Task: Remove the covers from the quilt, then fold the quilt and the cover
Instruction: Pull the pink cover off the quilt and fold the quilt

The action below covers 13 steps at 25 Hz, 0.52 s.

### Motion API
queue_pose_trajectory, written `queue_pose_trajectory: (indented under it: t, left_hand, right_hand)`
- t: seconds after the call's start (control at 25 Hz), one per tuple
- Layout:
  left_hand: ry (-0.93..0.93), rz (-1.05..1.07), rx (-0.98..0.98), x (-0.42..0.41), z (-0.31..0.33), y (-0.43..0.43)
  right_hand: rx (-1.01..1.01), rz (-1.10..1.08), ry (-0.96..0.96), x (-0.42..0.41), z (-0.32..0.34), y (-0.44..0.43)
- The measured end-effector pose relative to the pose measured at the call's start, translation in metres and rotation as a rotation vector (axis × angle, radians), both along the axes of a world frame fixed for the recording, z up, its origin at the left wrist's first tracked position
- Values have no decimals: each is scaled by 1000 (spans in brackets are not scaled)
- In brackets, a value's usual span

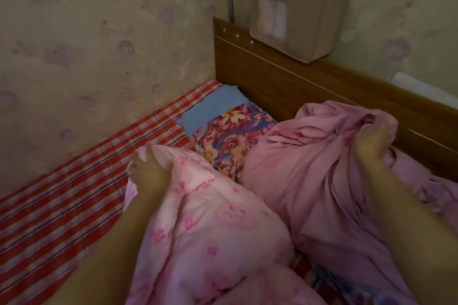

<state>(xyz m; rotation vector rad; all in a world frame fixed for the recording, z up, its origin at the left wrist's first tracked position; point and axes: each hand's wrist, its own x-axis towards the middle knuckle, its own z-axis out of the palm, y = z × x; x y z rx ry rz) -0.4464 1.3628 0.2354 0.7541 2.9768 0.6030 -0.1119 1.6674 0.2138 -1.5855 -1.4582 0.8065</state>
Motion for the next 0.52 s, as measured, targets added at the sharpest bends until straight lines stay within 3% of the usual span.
queue_pose_trajectory:
  t: [0.12, 0.2, 0.24, 0.32, 0.4, 0.52]
  left_hand:
    - [-209, -442, -228, 68, -16, 46]
    - [-436, -630, -585, 110, -50, 45]
    - [-525, -649, -725, 121, -68, 35]
    - [-628, -617, -817, 127, -97, 16]
    - [-649, -586, -820, 124, -112, 8]
    - [-591, -568, -816, 131, -107, 8]
  right_hand:
    - [-161, 467, -698, -19, -54, -41]
    - [-225, 579, -934, -3, -104, -83]
    - [-201, 573, -986, 15, -122, -98]
    - [-113, 610, -1147, 77, -173, -115]
    - [201, 596, -1251, 113, -214, -118]
    - [90, 633, -1149, 140, -200, -88]
